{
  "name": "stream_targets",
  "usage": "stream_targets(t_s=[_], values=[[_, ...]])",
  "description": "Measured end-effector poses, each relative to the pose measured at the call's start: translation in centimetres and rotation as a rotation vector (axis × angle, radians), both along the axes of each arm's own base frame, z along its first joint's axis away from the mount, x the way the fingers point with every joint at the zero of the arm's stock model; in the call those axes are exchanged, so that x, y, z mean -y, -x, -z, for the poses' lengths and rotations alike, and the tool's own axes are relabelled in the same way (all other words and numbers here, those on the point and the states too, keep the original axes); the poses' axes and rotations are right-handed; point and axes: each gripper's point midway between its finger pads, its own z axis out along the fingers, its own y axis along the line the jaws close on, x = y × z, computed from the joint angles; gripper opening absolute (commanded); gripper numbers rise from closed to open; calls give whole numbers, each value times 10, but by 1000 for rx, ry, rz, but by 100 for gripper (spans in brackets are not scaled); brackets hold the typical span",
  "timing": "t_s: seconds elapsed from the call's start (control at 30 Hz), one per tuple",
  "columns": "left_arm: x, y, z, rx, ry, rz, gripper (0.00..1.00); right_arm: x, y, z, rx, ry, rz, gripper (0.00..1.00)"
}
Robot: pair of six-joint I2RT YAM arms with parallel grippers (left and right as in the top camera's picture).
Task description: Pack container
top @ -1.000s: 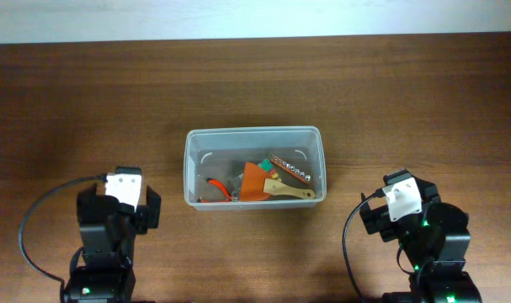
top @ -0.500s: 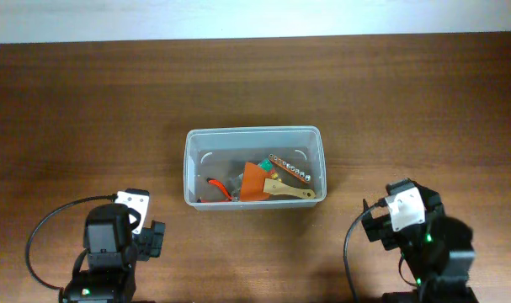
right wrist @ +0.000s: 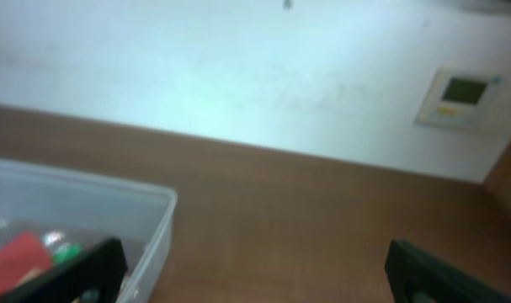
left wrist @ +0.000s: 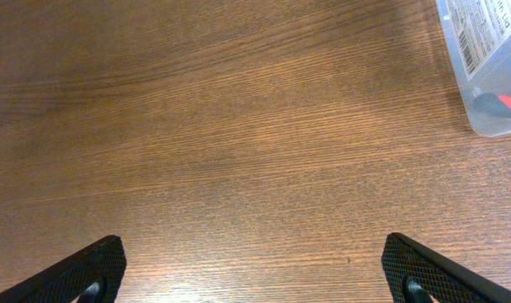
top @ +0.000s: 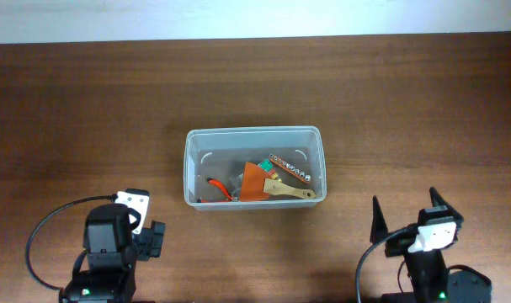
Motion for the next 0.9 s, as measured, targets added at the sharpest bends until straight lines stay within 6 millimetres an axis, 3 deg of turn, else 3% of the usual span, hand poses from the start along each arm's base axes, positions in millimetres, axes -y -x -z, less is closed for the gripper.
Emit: stream_targets(t_s=[0.17,0.33,0.53,0.9], values=[[0,0,0,0,0,0,99,8,-24,7,121,-36,56,99],[0,0,0,0,0,0,99,12,-41,44,148,-52,82,99],[0,0,0,0,0,0,99,13,-44,91,4,-41,95,99],[0,0,0,0,0,0,99,11,-44,92,0,-41,86,98]])
